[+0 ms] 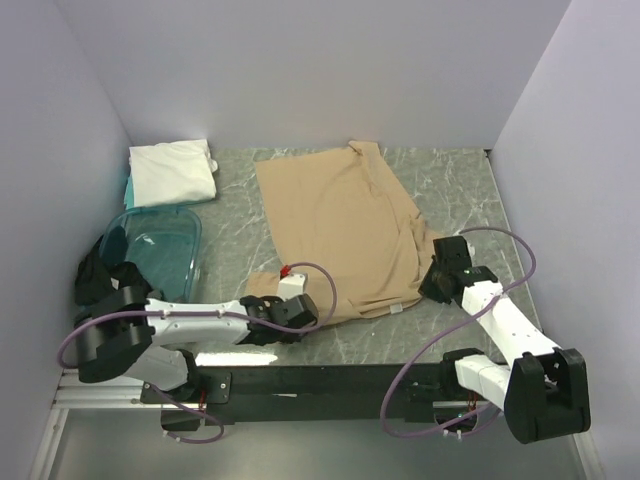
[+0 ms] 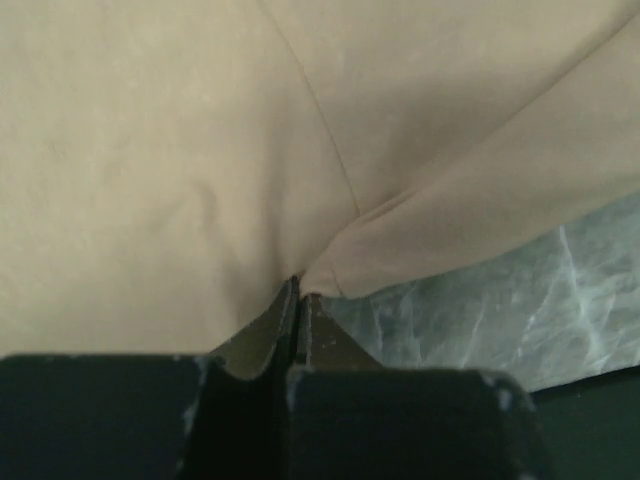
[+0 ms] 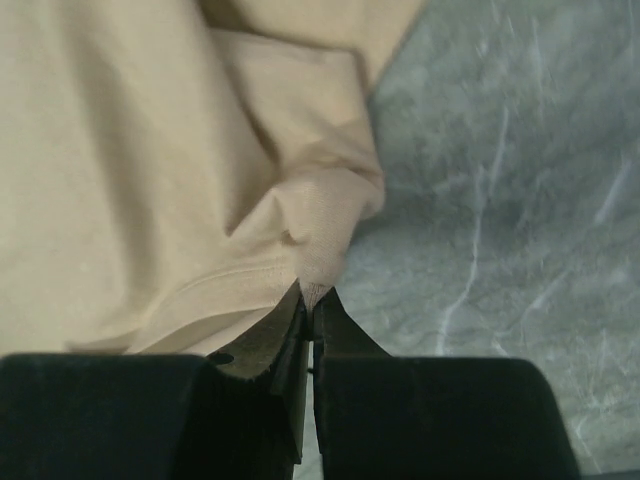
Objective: Fold and stack the t-shirts
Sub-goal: Flatten the tshirt out
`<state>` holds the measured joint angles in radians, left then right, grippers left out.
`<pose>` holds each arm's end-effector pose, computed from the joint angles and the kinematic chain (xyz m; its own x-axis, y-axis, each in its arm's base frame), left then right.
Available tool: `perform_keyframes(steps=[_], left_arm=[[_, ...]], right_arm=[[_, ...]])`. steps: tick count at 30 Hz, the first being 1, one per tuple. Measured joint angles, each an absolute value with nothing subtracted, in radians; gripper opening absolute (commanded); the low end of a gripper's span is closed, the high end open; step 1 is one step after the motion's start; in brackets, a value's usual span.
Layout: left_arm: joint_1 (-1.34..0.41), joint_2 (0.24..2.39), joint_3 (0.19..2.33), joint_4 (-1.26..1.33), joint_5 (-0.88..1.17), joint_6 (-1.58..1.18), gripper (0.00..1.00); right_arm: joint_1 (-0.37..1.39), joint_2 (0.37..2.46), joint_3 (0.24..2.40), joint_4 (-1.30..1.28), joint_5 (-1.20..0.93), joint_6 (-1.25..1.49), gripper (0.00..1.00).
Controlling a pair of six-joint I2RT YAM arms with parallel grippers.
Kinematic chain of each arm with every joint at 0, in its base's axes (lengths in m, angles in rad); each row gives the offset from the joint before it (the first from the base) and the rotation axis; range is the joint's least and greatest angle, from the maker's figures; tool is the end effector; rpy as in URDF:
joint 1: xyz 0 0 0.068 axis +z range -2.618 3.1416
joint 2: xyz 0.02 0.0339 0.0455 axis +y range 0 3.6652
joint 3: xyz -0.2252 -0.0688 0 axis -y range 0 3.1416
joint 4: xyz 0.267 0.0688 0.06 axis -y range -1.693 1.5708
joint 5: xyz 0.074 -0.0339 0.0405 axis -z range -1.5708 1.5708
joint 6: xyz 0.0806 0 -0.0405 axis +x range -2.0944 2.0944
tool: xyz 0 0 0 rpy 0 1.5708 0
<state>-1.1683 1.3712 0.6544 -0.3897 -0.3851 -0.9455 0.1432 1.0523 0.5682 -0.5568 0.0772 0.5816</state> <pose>0.1386 -0.2482 0.0711 -0.8430 0.0617 -0.5344 0.1766 0.9701 -0.1665 0.2490 0.0296 0.1048 -0.7706 0.4423 -0.4589 0.3825 0.8969 0.2221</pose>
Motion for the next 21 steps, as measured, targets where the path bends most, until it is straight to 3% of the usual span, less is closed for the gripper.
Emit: perform_keyframes(steps=[4, 7, 8, 10, 11, 14, 21], left_arm=[[-1.235, 1.419, 0.696, -0.441, -0.398, -1.019, 0.01], [-1.259, 1.42, 0.704, -0.47, -0.383, -1.046, 0.01], [-1.266, 1.416, 0.704, -0.471, -0.366, -1.052, 0.04], [-1.282, 1.407, 0.703, -0.467, -0.324, -1.05, 0.17], [-1.291, 1.399, 0.703, -0.462, -0.295, -1.044, 0.42], [-1.331, 1.377, 0.709, -0.464, -0.234, -1.011, 0.99], [-1.348, 1.31, 0.856, -0.59, -0.273, -0.975, 0.99]], right_arm=[[0.143, 1.058, 0.551, -0.565, 0.094, 0.611, 0.07], [0.143, 1.056, 0.551, -0.575, 0.118, 0.627, 0.14], [0.143, 1.052, 0.551, -0.584, 0.13, 0.635, 0.22], [0.141, 1.04, 0.551, -0.599, 0.157, 0.647, 0.36], [0.139, 1.033, 0.551, -0.604, 0.169, 0.653, 0.51], [0.134, 1.009, 0.555, -0.627, 0.204, 0.663, 0.65], [0.133, 0.907, 0.658, -0.688, 0.241, 0.636, 0.81]])
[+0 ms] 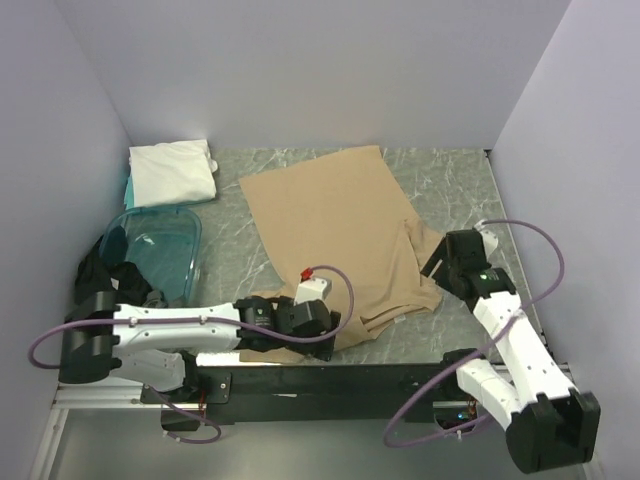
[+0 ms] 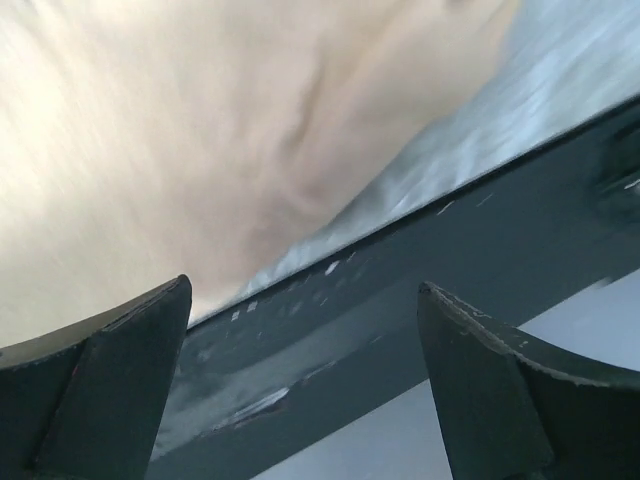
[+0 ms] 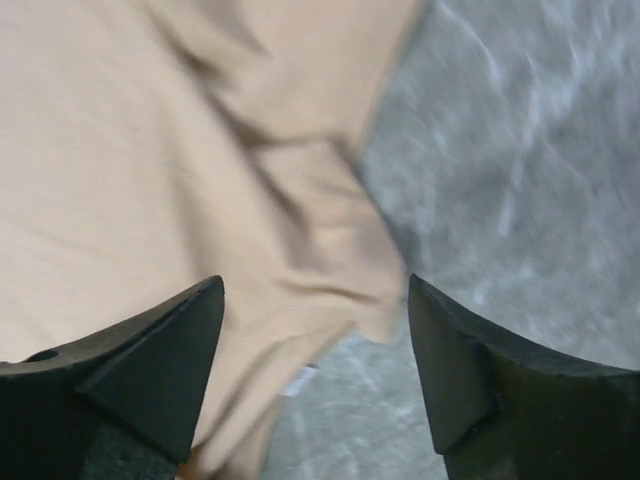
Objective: Fold and stack the t-shirts
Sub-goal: Flatten the tshirt out
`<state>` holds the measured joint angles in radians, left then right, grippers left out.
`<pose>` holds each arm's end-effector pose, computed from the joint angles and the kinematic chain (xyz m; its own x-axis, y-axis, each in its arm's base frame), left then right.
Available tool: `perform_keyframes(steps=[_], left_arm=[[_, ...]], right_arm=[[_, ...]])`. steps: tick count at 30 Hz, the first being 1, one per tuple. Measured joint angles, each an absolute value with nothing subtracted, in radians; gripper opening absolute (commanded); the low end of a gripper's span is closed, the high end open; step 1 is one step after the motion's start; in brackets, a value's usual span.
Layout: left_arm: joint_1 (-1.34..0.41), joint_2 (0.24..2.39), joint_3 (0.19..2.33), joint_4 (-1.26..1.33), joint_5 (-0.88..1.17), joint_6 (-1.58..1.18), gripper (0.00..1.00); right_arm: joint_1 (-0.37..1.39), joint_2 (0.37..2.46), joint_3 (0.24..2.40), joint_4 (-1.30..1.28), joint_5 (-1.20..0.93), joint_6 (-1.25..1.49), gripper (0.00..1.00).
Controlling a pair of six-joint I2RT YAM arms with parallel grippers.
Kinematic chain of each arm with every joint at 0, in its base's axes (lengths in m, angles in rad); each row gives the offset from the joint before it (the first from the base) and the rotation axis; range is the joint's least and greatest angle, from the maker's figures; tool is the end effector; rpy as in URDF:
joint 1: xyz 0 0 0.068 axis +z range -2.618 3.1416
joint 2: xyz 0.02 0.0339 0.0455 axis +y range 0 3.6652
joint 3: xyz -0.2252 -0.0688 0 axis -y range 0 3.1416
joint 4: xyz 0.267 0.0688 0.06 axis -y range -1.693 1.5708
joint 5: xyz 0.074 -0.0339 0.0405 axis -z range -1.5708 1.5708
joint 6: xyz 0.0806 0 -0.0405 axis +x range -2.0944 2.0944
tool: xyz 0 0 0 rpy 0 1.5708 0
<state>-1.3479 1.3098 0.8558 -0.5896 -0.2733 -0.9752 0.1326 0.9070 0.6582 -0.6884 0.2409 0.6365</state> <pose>0.0885 -0.2921 0.1369 -0.8597 0.1870 -0.4753 0.3518 0.8914 -0.2856 0.2453 0.0133 0.1606 -0.6355 0.4976 -0.5904 0.4842 0.8525 0.1973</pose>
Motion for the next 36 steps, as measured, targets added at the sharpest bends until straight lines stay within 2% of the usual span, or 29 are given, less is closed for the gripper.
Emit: perform_keyframes(steps=[4, 8, 12, 17, 26, 36], left_arm=[[-1.236, 1.271, 0.929, -0.573, -0.321, -0.927, 0.99], [-0.982, 1.29, 0.95, -0.491, -0.322, -0.843, 1.0], [-0.797, 1.412, 1.028, -0.411, -0.299, -0.755, 0.99], [-0.632, 1.674, 1.205, -0.334, -0.222, -0.677, 0.99], [-0.462, 1.973, 1.38, -0.309, -0.141, -0.624, 0.99], [-0.456, 1.981, 1.324, -0.253, -0.128, -0.606, 1.0]], right_arm=[[0.133, 0.831, 0.717, -0.658, 0.213, 0.599, 0.84], [0.133, 0.872, 0.737, -0.622, 0.195, 0.578, 0.85], [0.123, 1.059, 0.796, -0.554, 0.178, 0.575, 0.85], [0.087, 1.323, 0.834, -0.461, 0.115, 0.578, 0.85], [0.036, 1.63, 0.946, -0.402, 0.059, 0.572, 0.84], [0.032, 1.879, 1.225, -0.496, 0.103, 0.5, 0.83]])
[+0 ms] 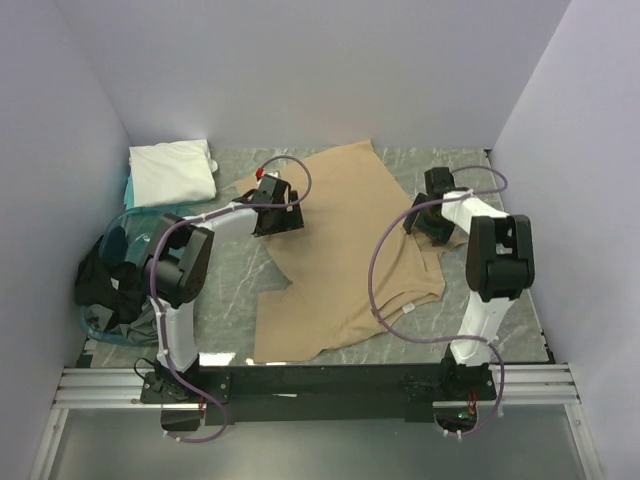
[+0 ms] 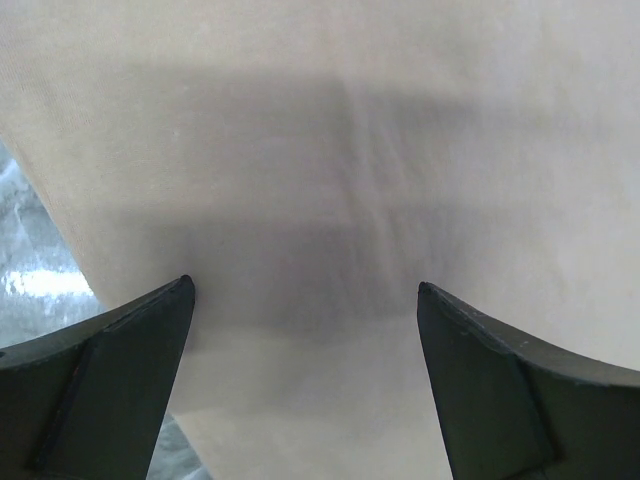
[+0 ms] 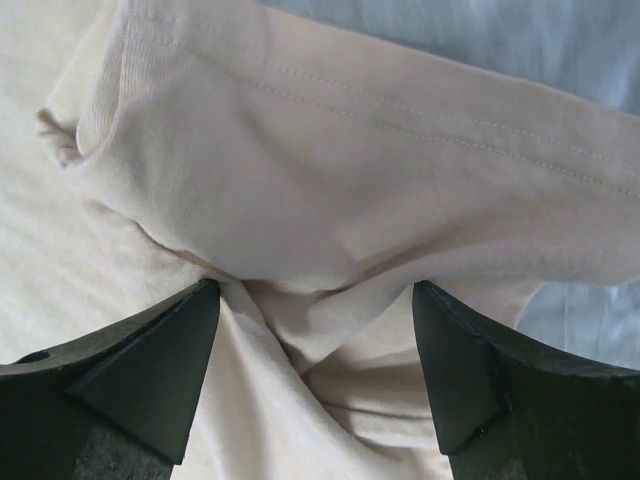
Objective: Fold and stack the t-shirts
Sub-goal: Flatten the tshirt out
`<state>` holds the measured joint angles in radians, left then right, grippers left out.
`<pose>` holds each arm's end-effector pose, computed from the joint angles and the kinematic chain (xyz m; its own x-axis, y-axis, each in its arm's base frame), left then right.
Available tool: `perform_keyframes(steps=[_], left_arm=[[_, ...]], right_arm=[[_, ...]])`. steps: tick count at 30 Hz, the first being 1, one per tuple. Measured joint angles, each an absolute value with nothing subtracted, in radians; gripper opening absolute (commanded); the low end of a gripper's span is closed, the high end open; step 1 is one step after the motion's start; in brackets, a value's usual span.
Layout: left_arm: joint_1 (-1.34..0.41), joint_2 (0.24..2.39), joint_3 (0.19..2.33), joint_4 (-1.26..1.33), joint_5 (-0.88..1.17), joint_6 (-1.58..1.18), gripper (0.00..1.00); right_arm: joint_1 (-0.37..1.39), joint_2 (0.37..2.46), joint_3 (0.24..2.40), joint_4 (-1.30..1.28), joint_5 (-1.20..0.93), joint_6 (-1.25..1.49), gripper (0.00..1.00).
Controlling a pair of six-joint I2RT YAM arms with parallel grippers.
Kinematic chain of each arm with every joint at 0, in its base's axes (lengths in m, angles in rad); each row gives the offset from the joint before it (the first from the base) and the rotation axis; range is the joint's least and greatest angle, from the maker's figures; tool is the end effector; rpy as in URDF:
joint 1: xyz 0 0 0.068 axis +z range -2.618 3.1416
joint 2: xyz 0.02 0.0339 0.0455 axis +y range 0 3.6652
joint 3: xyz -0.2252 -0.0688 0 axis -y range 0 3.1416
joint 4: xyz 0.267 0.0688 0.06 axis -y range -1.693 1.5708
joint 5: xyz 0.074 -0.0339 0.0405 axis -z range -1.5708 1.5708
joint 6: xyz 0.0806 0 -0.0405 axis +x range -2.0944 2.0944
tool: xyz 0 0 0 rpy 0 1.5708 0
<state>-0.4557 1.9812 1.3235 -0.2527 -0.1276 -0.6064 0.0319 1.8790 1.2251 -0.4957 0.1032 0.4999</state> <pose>0.4106 -0.1898 0.0827 -0.7915 -0.2416 -0.5613 -0.1031 0.9582 -0.2670 0.3998 0.0045 0.0726 -0.7955 0.4516 -0.4039 0.4463 0.8876 0.1135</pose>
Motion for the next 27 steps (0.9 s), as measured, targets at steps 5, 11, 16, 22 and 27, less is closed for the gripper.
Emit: perform_keyframes(steps=[5, 11, 16, 22, 27], left_arm=[[-0.48, 1.913, 1.211, -0.194, -0.129, -0.626, 0.99], [-0.603, 1.772, 1.031, -0.163, -0.084, -0.726, 0.99], [-0.77, 1.712, 0.969, -0.174, 0.003, -0.815, 0.99], [-0.92, 1.715, 0.995, -0.228, 0.086, -0.836, 0.99], [-0.964, 1.699, 1.019, -0.353, 0.065, -0.834, 0.99]], right_arm=[[0.031, 2.032, 1.451, -0.587, 0.111, 0.447, 0.83], [0.032, 2.187, 1.728, -0.672, 0.072, 0.379, 0.82], [0.04, 2.397, 2.055, -0.746, 0.034, 0.317, 0.82], [0.068, 2.574, 2.371, -0.786, -0.02, 0.26, 0.82], [0.114, 2.51, 2.273, -0.739, -0.044, 0.222, 0.83]])
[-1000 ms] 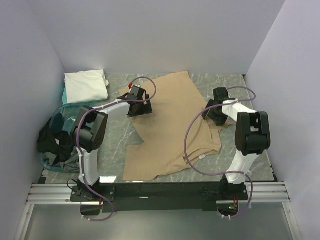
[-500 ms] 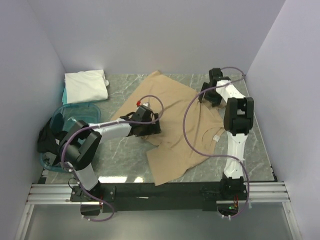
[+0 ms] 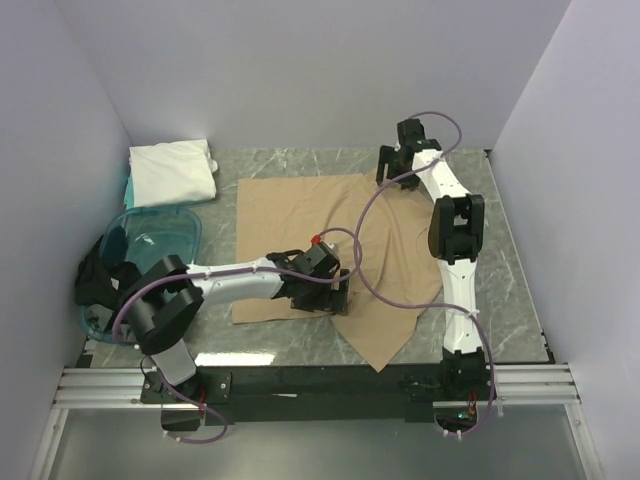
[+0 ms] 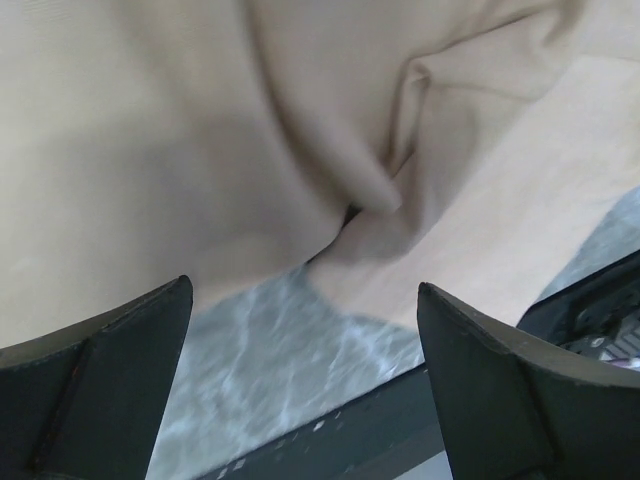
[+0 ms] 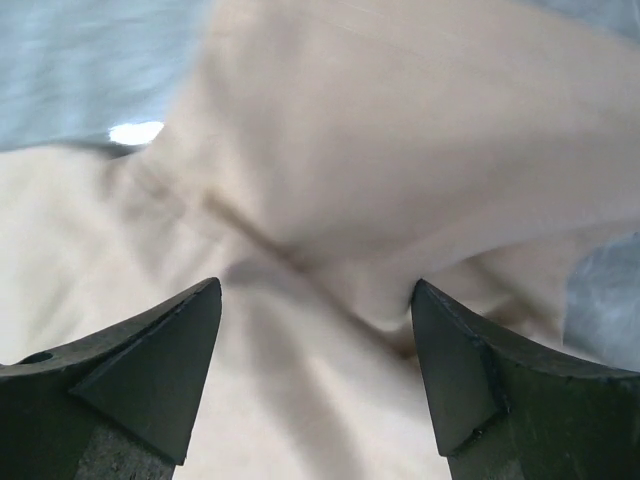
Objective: Fold and stack the t-shirts
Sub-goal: Flatten the tshirt out
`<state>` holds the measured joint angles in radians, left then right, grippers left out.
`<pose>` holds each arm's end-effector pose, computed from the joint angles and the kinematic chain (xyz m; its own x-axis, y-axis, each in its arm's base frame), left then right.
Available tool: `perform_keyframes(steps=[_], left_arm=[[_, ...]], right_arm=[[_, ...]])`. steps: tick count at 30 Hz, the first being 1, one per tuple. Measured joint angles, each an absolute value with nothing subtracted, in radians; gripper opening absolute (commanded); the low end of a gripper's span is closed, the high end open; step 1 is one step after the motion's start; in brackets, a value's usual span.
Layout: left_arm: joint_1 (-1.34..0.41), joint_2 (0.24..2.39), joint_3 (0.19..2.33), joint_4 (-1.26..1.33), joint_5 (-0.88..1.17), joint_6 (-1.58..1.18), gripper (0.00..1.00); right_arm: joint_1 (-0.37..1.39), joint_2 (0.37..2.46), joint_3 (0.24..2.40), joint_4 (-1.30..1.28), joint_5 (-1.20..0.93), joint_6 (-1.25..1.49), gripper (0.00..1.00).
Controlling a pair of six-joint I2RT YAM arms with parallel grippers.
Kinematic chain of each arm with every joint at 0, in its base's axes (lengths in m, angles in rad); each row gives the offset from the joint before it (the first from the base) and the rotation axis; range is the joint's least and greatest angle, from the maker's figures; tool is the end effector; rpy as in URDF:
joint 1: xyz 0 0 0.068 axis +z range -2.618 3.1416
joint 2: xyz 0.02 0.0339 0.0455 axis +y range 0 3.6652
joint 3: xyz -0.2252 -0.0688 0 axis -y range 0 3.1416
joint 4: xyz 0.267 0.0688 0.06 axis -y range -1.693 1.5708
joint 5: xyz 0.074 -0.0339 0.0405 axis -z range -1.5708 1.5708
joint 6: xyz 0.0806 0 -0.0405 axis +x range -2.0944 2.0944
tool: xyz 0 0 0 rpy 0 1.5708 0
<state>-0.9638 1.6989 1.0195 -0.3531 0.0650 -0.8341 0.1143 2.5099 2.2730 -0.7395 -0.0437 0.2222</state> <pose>0.2087 -0.3096 0.0832 -0.9502 0.0725 -0.3031 0.2007 0.8864 -0.4172 0.5578 0.0676 0.1141 -0.8333 0.1259 -0.5383 0.0465 0.9862 0.1587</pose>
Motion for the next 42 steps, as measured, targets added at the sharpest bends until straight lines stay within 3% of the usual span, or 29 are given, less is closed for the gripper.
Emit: perform_keyframes(steps=[6, 9, 16, 20, 26, 42], left_arm=[[-0.946, 1.55, 1.02, -0.474, -0.071, -0.834, 0.99], [-0.896, 1.451, 1.013, -0.487, -0.135, -0.834, 0.99], [-0.622, 1.359, 0.932, -0.428, -0.196, -0.829, 1.0], [-0.522, 1.382, 0.878, -0.389, -0.177, -0.823, 0.99], [-0.466, 1.474, 0.855, -0.335, -0.145, -0.821, 0.99], [-0.403, 1.53, 0.795, -0.248, -0.124, -0.828, 0.99]], right_arm=[[0.162, 2.394, 2.326, -0.81, -0.007, 0.185, 0.84], [0.171, 2.23, 2.228, -0.815, 0.029, 0.202, 0.84], [0.17, 1.625, 1.514, -0.653, 0.086, 0.353, 0.85], [0.17, 1.445, 1.173, -0.602, 0.073, 0.437, 0.85], [0.169, 1.426, 0.921, -0.578, 0.059, 0.498, 0.85], [0.012, 1.548, 0.836, -0.509, 0.085, 0.508, 0.85]])
